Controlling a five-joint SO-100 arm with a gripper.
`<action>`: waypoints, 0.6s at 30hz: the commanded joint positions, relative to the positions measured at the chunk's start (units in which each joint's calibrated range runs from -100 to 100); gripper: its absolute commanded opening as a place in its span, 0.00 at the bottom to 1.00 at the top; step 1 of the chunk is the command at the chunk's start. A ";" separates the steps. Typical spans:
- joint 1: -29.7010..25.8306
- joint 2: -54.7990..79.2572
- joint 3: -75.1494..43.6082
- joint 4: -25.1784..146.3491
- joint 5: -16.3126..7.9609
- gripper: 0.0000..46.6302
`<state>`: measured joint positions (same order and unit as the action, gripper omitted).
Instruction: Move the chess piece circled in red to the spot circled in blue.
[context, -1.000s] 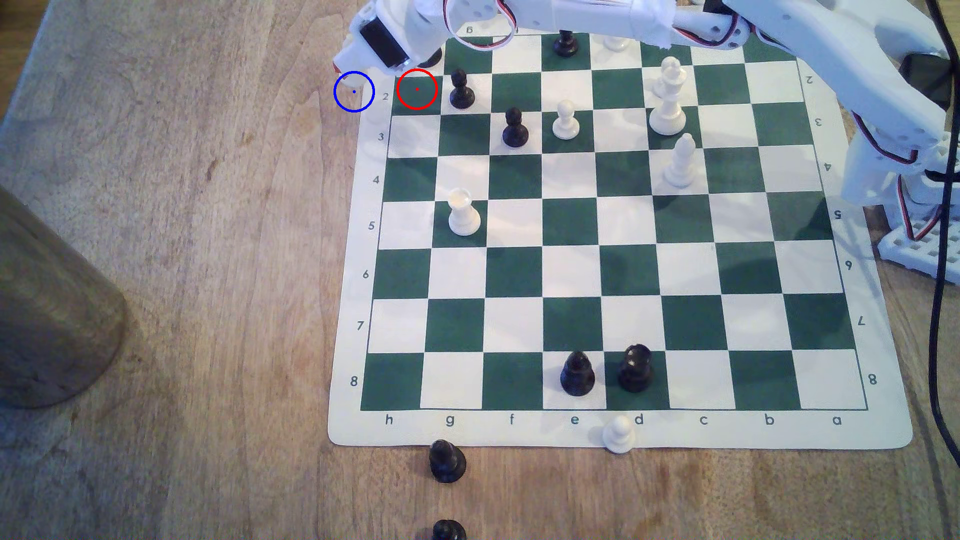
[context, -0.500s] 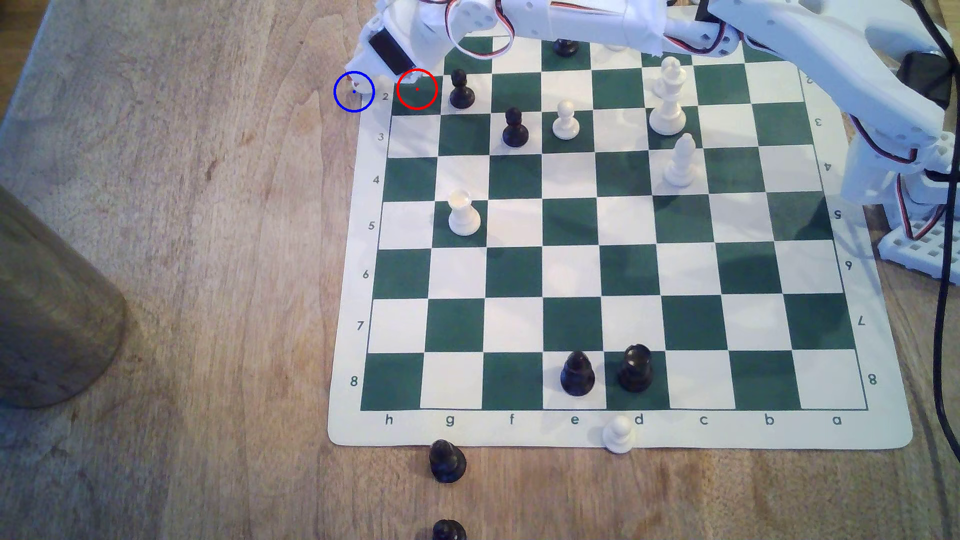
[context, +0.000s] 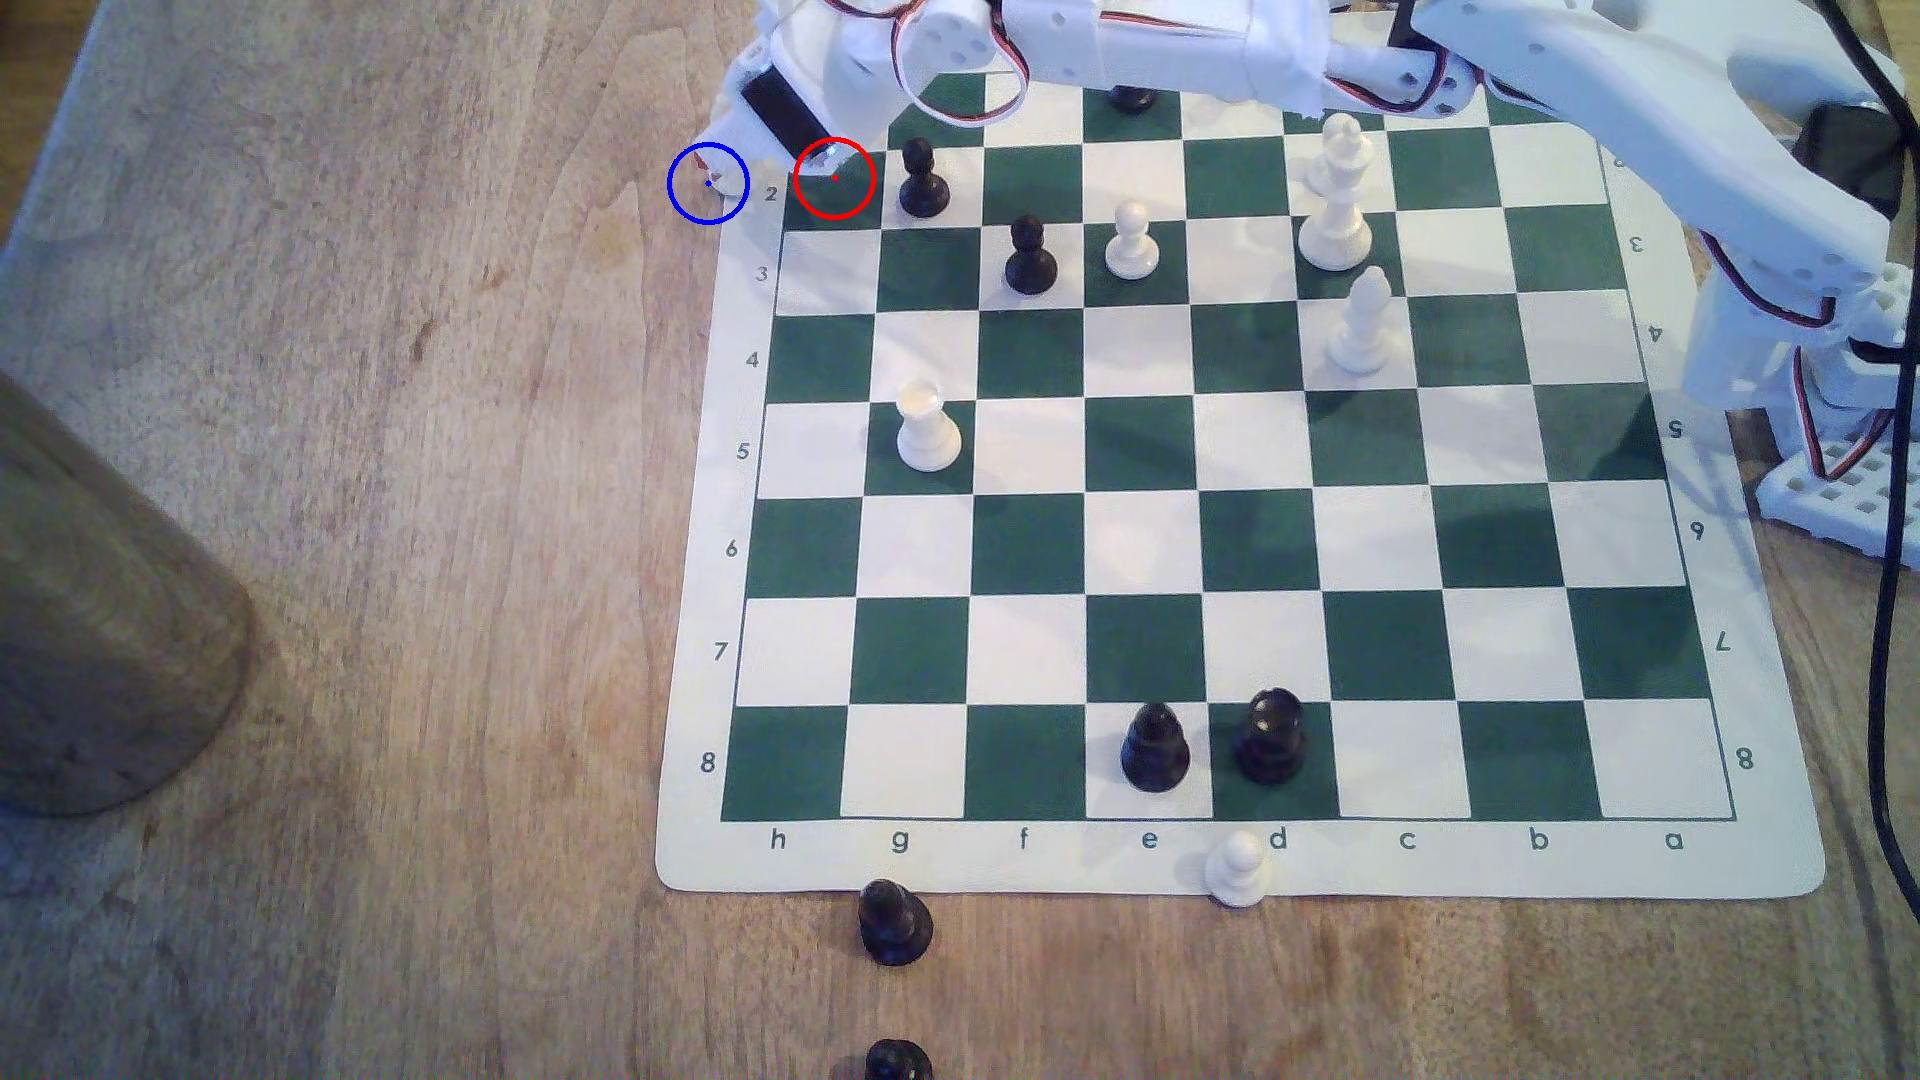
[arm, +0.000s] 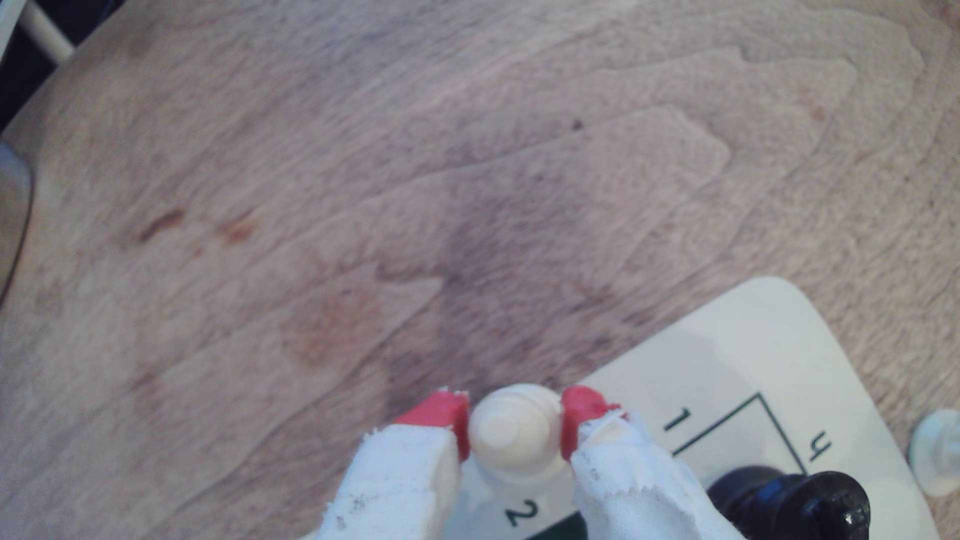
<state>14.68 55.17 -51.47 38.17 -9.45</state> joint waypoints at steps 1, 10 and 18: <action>-0.40 -2.12 -5.83 -0.98 0.24 0.09; 0.07 -3.31 -5.83 -0.98 -0.78 0.36; -0.17 -7.98 -5.20 3.03 -1.37 0.39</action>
<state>14.68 55.26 -51.47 39.52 -10.62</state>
